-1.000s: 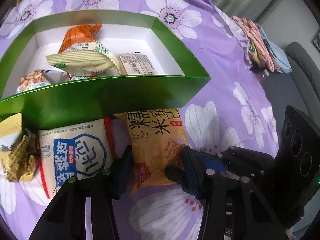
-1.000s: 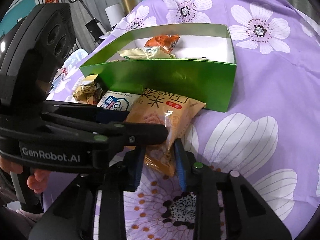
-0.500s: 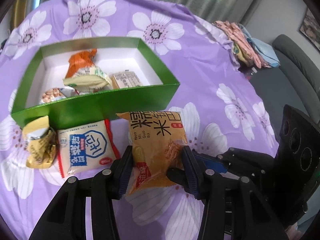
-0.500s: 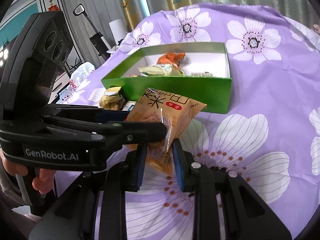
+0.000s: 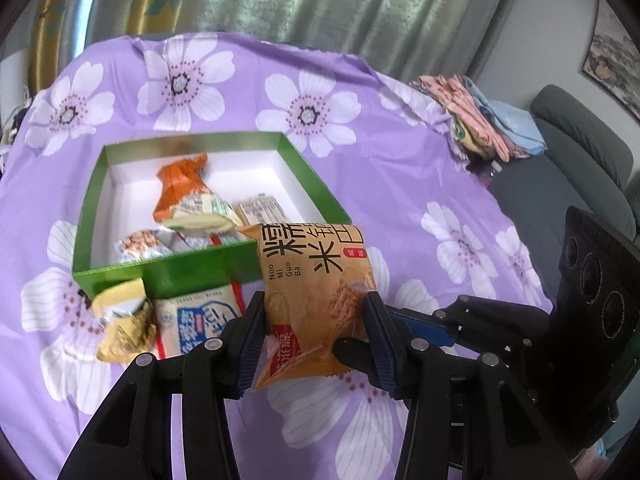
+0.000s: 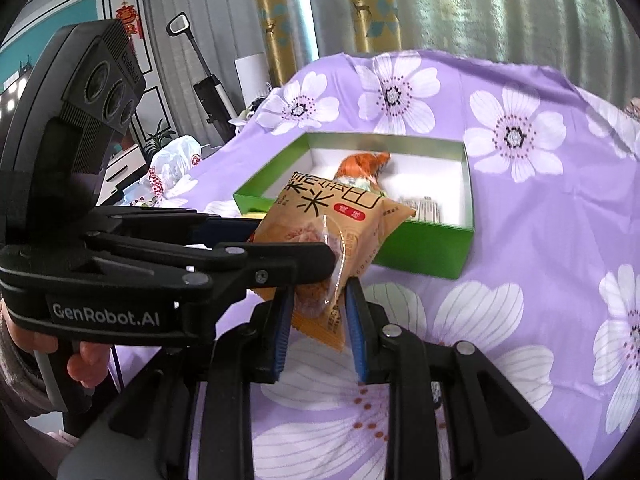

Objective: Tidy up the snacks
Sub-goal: 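Carry the yellow bag over the green box and lower it inside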

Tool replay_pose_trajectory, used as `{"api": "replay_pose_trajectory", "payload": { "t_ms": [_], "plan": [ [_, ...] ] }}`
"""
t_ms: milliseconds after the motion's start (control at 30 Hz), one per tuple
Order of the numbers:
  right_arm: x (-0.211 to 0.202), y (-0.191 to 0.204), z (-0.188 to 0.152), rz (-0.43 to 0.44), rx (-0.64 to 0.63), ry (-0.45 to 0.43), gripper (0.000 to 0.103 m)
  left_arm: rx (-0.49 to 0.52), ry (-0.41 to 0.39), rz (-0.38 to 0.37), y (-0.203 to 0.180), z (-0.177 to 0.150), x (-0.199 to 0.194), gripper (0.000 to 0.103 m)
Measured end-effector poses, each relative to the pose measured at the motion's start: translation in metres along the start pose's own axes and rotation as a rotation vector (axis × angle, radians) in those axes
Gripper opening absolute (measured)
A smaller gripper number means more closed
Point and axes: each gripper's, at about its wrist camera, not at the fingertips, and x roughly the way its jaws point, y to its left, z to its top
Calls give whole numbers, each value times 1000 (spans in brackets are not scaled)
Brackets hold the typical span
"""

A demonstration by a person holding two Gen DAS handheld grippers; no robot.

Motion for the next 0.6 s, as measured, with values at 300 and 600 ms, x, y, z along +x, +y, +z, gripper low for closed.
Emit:
{"api": "replay_pose_trajectory", "payload": {
  "t_ms": [300,600],
  "plan": [
    [13,-2,20,-7,-15,-13,26,11,-23,5,15,22,5,48],
    [44,-16,49,-12,-27,-16,26,-16,-26,1,41,49,24,48]
  ]
}}
